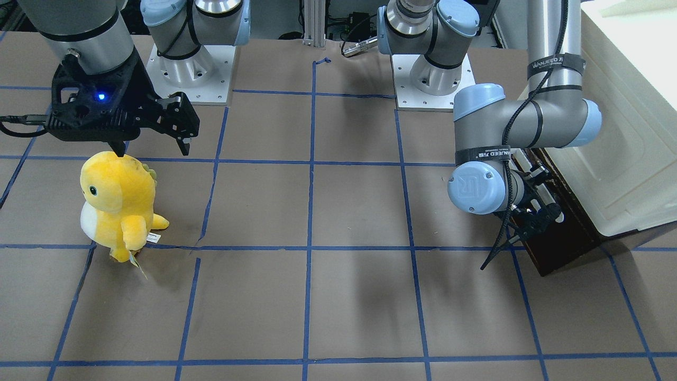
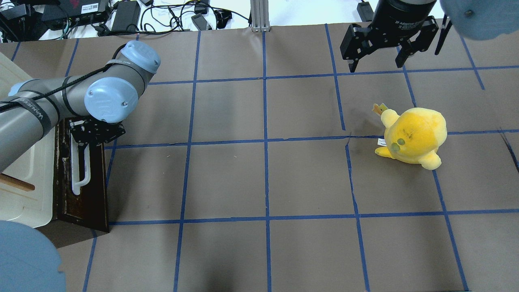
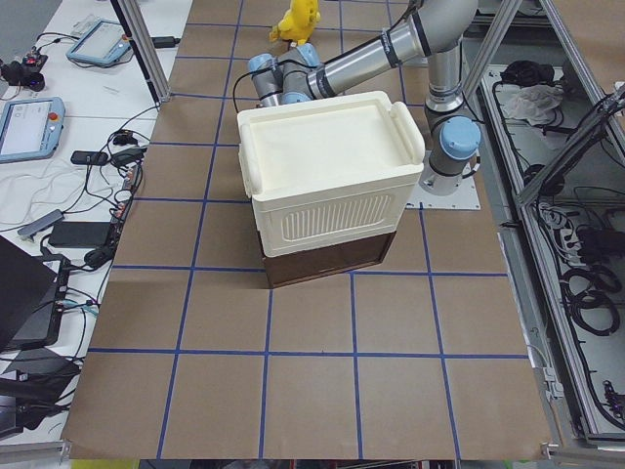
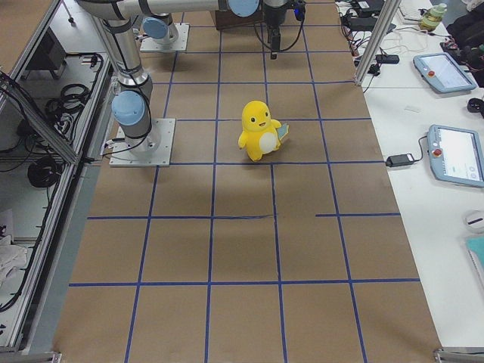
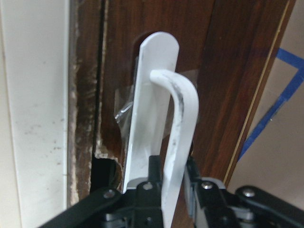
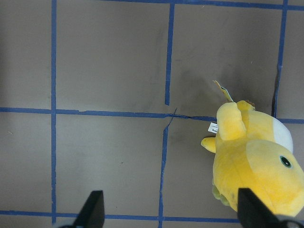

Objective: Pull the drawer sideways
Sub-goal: 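Pull the handle with the left gripper, sliding the drawer out from the cabinet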

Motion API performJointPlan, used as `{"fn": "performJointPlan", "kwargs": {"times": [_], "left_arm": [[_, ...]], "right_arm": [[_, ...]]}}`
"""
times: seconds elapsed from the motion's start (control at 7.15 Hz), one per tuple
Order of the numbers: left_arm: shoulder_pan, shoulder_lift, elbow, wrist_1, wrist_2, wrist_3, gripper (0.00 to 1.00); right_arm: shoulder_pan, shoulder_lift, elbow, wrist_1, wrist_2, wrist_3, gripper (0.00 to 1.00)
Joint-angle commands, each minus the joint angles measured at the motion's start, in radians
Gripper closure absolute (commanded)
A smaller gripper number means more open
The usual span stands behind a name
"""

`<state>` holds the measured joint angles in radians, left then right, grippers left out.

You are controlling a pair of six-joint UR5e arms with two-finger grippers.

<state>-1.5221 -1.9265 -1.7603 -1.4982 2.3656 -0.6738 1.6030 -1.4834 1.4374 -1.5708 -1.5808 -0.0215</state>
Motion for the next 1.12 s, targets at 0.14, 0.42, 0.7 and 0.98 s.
{"fn": "performJointPlan", "kwargs": {"times": [0.14, 0.42, 0.7, 0.98], "left_arm": [[-0.030, 0.003, 0.005, -0.001, -0.005, -0.001, 0.94], [-0.035, 0.014, 0.005, -0.008, -0.005, -0.001, 0.95], [-0.044, 0.011, 0.007, -0.008, -0.028, -0.003, 0.95], [-0.067, 0.007, 0.019, -0.008, -0.028, -0.003, 0.95]], "right_arm": [[0.000, 0.000, 0.000, 0.000, -0.001, 0.000, 0.00], [0.000, 0.000, 0.000, 0.000, 0.001, 0.000, 0.00], [0.000, 0.000, 0.000, 0.000, 0.001, 0.000, 0.00], [0.000, 0.000, 0.000, 0.000, -0.001, 0.000, 0.00]]}}
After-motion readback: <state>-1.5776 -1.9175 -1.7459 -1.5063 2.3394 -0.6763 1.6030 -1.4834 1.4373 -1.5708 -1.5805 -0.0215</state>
